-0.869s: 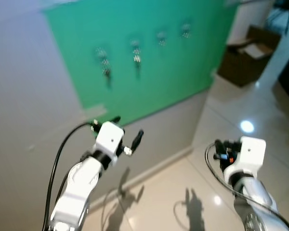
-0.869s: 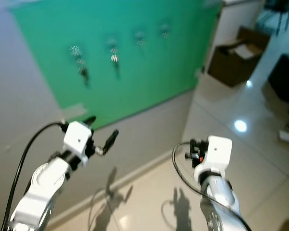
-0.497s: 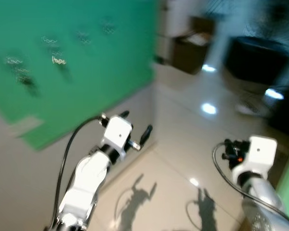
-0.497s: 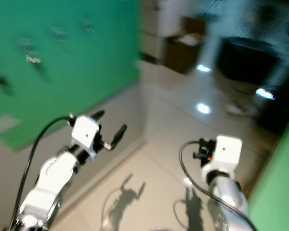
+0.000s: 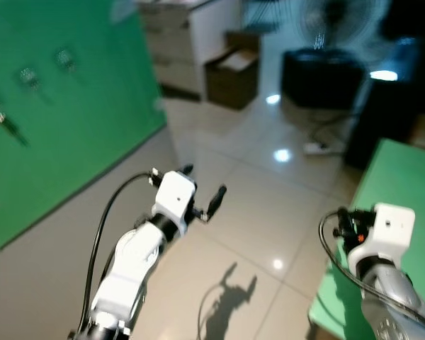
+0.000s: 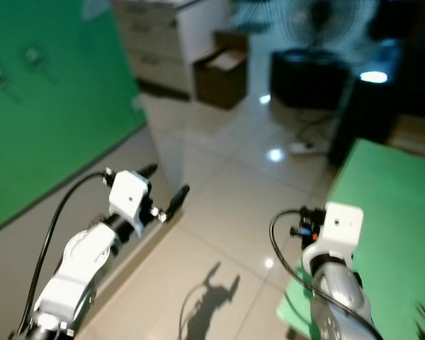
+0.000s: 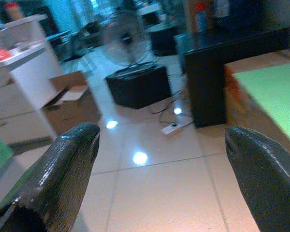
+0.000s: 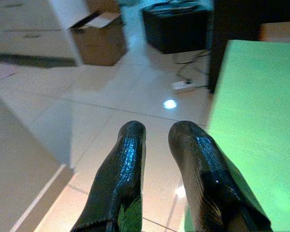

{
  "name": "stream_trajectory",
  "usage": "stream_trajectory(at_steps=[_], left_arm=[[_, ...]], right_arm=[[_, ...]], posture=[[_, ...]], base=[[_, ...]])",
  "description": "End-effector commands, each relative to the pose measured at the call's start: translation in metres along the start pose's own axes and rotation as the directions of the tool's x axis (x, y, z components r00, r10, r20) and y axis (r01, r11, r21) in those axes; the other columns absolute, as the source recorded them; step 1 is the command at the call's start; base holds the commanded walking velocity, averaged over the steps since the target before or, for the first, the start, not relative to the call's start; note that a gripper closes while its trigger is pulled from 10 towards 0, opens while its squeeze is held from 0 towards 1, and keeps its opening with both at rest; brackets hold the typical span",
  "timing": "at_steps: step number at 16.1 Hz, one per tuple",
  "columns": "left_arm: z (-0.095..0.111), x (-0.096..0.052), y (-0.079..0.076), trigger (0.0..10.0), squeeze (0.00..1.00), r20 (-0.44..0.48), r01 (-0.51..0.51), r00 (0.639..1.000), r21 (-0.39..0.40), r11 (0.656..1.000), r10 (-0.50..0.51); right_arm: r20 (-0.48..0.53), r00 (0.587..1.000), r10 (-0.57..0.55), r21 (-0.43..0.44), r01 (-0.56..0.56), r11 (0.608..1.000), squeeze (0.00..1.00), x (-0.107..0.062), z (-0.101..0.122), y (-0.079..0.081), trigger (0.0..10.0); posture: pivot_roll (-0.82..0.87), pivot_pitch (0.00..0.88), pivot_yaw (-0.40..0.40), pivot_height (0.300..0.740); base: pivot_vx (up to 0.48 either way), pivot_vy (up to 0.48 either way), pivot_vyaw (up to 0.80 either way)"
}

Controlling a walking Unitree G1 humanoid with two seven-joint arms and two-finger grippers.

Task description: Hang keys on a hook

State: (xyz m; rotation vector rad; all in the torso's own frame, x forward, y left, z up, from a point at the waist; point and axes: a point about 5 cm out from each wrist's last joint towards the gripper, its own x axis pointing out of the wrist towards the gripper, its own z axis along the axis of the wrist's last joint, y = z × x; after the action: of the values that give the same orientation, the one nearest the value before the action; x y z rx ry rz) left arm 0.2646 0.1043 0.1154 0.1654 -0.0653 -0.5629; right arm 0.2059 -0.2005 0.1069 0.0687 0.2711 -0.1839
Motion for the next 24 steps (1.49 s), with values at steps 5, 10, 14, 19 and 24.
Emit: stream_trajectory(at_steps=[5,10,14,19,24], left_arm=[[-0.002,0.001,0.009,10.0,0.0,-0.012,0.002,1.0,0.017,1.0,-0.002],[0.0,0.001,0.004,10.0,0.0,0.011,0.009,1.0,0.046,0.999,-0.009],[-0.006,0.002,0.004,10.0,0.0,0.016,-0.086,0.996,-0.003,0.996,0.086],[-0.026,-0.012,0.012,10.0,0.0,-0.046,-0.235,0.971,-0.05,0.971,0.233],[-0.017,-0.017,0.009,10.0,0.0,-0.007,-0.276,0.961,0.001,0.961,0.276]], right_arm=[[0.004,1.0,0.0,0.019,0.0,1.0,0.0,-0.004,0.002,0.005,10.0],[0.001,1.0,0.005,-0.024,-0.005,1.0,0.0,0.001,0.003,0.002,10.0],[0.045,0.985,0.169,-0.145,-0.161,0.976,0.0,0.006,0.007,0.014,10.0],[0.089,0.944,0.317,-0.321,-0.274,0.906,0.0,0.023,0.017,0.03,10.0],[0.128,0.9,0.417,-0.325,-0.359,0.875,0.0,0.031,0.02,0.046,10.0]], posture=[[-0.15,0.0,0.127,0.74],[-0.15,0.0,0.106,0.74],[-0.15,0.0,0.082,0.74],[-0.1,0.0,-0.006,0.74],[-0.03,0.0,-0.072,0.74]], base=[[0.0,0.48,-0.8],[0.0,-0.048,-0.8],[0.0,-0.397,-0.2],[0.0,-0.389,0.0],[0.0,-0.387,0.0]])
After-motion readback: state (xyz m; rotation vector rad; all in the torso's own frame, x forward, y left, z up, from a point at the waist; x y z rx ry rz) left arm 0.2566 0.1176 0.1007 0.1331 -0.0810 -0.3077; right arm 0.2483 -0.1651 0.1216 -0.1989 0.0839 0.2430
